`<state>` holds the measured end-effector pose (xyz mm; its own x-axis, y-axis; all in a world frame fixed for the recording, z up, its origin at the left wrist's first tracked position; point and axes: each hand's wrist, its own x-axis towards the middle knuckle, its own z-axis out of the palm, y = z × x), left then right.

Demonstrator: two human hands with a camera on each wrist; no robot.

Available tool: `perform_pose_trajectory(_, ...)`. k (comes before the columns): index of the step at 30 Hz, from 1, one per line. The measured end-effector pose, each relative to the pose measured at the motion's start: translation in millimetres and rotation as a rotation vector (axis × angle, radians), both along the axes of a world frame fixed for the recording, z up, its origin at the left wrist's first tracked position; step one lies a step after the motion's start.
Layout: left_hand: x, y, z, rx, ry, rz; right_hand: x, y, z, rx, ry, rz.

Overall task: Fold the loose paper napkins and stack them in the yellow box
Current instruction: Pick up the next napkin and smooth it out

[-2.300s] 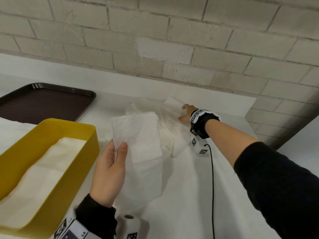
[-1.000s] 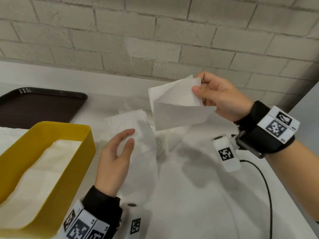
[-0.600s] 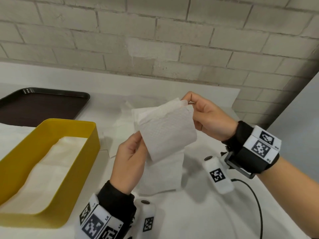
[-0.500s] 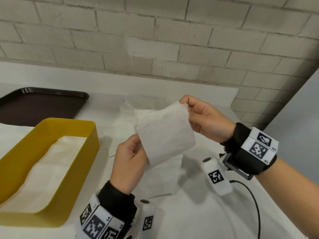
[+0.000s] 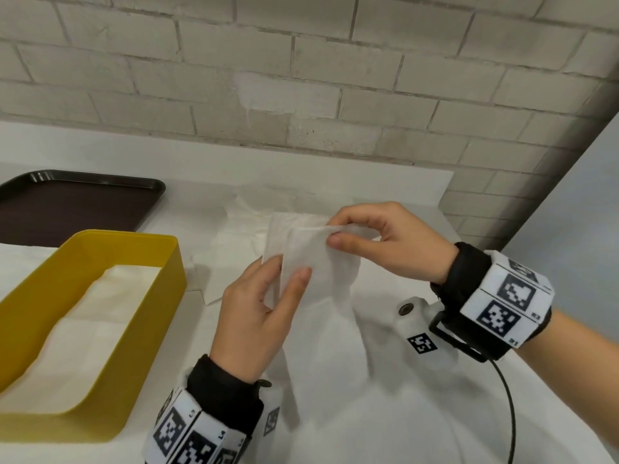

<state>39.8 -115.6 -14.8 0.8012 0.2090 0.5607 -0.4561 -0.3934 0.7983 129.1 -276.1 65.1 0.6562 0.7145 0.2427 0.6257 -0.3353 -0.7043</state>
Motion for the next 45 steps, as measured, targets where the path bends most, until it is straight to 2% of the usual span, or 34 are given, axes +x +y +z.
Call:
perform_pose_trajectory(3, -1, -4, -1, -0.081, 0.036, -0.03, -1, 3, -5, 0.051, -0.039, -0.065)
perform_pose_trajectory(8, 2, -7, -4, -0.188, 0.098, -0.002, 5, 8, -14, 0.027, -0.001, -0.091)
perform_pose_trajectory(12, 6, 5, -3, -0.299, 0.155, 0.046, 43, 6, -13, 0.023, 0.04, -0.231)
perform_pose_trajectory(14, 7, 11, -3, -0.328, 0.167, 0.083, 79, 1, -17, -0.07, 0.027, -0.347)
perform_pose_trajectory(19, 10, 20, -5, -0.351, 0.186, 0.12, 174, -5, -40, -0.487, 0.058, -0.572)
perform_pose_trajectory(21, 11, 21, -6, -0.357, 0.193, 0.127, 199, -3, -48, -0.568, 0.098, -0.628)
perform_pose_trajectory(30, 16, 24, -1, -0.375, 0.243, 0.163, 258, 16, -83, -0.829, 0.193, -0.621)
perform_pose_trajectory(36, 17, 23, -2, -0.347, 0.275, 0.236, 276, 28, -107, -0.85, 0.252, -0.663)
perform_pose_trajectory(42, 18, 22, -6, -0.347, 0.289, 0.213, 289, 31, -119, -0.778, 0.177, -0.647)
perform_pose_trajectory(45, 18, 18, -2, -0.337, 0.282, 0.234, 286, 33, -113, -0.667, 0.131, -0.642)
